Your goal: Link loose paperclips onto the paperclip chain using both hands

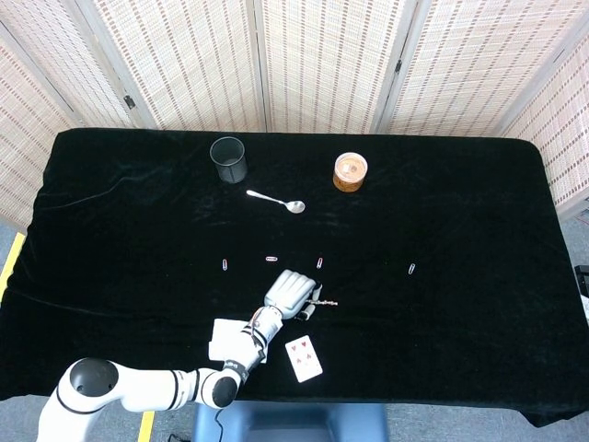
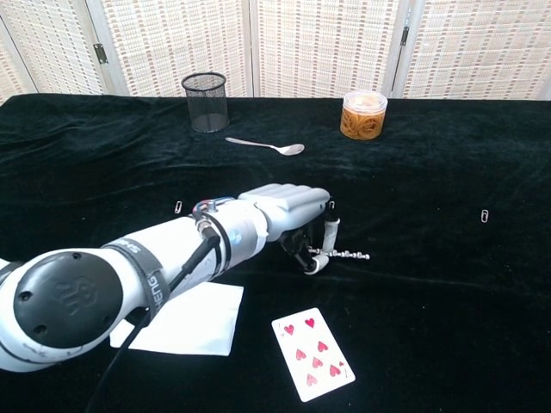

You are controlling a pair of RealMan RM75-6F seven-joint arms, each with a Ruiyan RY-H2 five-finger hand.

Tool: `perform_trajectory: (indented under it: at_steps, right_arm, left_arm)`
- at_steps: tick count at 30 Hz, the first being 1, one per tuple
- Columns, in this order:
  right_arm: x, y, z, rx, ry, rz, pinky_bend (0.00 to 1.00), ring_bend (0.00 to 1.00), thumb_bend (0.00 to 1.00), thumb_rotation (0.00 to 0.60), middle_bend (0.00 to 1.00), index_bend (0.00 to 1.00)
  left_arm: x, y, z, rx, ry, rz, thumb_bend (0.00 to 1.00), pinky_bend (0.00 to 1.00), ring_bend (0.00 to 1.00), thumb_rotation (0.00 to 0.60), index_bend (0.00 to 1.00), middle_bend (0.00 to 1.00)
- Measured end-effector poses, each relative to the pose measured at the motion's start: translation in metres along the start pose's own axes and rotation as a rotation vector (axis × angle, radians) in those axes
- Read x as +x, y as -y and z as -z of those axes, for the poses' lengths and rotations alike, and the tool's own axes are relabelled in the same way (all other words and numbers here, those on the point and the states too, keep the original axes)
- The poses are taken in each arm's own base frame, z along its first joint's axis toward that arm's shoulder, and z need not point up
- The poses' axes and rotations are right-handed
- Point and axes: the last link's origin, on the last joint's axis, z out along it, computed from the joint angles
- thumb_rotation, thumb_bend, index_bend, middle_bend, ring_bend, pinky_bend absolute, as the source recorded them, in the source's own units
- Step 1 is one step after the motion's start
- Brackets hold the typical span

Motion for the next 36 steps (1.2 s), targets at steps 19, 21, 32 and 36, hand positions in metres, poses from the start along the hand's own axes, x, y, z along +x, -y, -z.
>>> perform_trajectory:
  at_steps: [19,21,32,36]
  right_arm:
    - [-0.007,0.006,-0.003,0.011,0.012,0.023,0.00,0.00,0.37,0.600,0.00,0.01]
    - [-0.008,0.007,-0.003,0.011,0.011,0.027,0.00,0.00,0.37,0.600,0.00,0.01]
    - [-0.015,0.008,-0.007,-0.006,0.027,0.043,0.00,0.00,0.37,0.600,0.00,0.01]
    - [-0.016,0.007,-0.010,-0.014,0.035,0.045,0.00,0.00,0.37,0.600,0.00,0.01]
  left_arm:
    - [0.037,0.048,0.008,0.083,-0.133,0.056,0.52,1.00,1.00,0.600,0.75,1.00]
    - [0.038,0.056,0.005,0.096,-0.134,0.067,0.52,1.00,1.00,0.600,0.75,1.00]
    - [0.039,0.094,-0.018,0.177,-0.112,0.082,0.51,1.00,1.00,0.600,0.75,1.00]
    - [0.040,0.101,-0.024,0.190,-0.115,0.091,0.51,1.00,1.00,0.600,0.75,1.00]
